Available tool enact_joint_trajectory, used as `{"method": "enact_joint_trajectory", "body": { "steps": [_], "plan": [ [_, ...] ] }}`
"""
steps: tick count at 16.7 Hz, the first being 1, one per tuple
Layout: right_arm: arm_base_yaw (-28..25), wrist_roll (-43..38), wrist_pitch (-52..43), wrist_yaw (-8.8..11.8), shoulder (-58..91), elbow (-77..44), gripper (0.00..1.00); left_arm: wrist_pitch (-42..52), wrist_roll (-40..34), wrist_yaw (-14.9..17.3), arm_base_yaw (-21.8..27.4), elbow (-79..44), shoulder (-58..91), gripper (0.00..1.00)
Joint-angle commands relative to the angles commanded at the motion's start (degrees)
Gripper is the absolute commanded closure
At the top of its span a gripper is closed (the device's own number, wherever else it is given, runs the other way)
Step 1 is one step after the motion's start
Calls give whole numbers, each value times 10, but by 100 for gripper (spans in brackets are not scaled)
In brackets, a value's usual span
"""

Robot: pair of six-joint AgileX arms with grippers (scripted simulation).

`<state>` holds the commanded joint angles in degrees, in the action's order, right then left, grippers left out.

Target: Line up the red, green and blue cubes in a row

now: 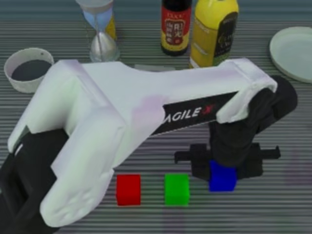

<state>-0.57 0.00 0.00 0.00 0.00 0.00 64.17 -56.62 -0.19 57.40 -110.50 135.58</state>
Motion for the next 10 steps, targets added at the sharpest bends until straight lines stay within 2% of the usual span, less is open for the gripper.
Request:
{"method": "enact_joint_trajectory", "body": {
  "steps": [5, 10],
  "plan": [
    [0, 0, 0, 0, 0, 0, 0, -15, -1, 0, 1, 15, 4, 100],
    [0, 0, 0, 0, 0, 0, 0, -15, -1, 0, 1, 15, 4, 62]
  ]
}}
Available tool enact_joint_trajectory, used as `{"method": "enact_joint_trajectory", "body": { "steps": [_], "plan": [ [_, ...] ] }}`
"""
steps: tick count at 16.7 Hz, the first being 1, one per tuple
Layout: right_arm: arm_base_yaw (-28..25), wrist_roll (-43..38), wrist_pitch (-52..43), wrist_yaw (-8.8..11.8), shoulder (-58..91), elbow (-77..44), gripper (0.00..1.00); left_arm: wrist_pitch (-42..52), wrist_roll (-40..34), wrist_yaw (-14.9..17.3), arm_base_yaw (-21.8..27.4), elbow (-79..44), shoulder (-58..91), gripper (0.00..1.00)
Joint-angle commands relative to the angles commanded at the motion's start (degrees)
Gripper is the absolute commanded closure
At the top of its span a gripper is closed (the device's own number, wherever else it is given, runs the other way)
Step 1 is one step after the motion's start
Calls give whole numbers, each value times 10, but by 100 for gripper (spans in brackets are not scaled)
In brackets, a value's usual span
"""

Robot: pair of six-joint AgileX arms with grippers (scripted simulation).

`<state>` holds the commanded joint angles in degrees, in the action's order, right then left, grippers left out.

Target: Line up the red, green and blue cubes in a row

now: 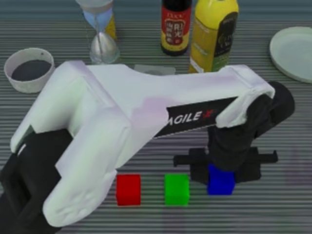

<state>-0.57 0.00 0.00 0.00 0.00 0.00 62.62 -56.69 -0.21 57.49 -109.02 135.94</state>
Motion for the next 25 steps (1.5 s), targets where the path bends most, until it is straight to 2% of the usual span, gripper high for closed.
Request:
{"method": "enact_joint_trajectory", "body": {
  "steps": [8, 18, 25],
  "plan": [
    [0, 0, 0, 0, 0, 0, 0, 0, 0, 0, 0, 0, 0, 2],
    [0, 0, 0, 0, 0, 0, 0, 2, 0, 0, -1, -2, 0, 0],
    [0, 0, 0, 0, 0, 0, 0, 127, -2, 0, -9, -106, -18, 0]
  ]
}}
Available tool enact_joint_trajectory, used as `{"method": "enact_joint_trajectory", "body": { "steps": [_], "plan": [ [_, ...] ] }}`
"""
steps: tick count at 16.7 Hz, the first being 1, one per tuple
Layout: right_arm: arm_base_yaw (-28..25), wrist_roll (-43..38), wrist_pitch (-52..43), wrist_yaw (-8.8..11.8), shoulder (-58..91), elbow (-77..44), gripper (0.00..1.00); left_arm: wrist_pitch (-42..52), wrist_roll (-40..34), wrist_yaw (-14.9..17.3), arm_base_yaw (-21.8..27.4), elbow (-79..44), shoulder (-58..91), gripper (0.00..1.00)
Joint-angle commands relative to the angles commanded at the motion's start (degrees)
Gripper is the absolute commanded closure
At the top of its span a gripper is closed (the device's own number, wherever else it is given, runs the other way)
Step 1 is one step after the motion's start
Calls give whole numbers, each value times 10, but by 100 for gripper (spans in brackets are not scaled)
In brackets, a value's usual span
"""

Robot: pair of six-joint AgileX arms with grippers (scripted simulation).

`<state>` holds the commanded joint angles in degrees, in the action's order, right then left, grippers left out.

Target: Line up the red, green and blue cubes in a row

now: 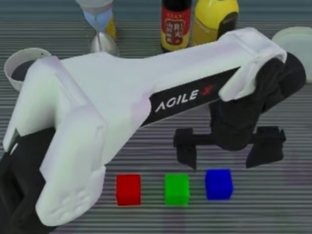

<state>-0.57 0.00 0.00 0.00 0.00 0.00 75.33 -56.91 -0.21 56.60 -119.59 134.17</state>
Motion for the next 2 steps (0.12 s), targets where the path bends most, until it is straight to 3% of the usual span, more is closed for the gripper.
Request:
{"method": "enact_joint_trajectory", "body": {
  "steps": [2],
  "plan": [
    [0, 0, 0, 0, 0, 0, 0, 16, 0, 0, -2, -15, -4, 0]
  ]
}}
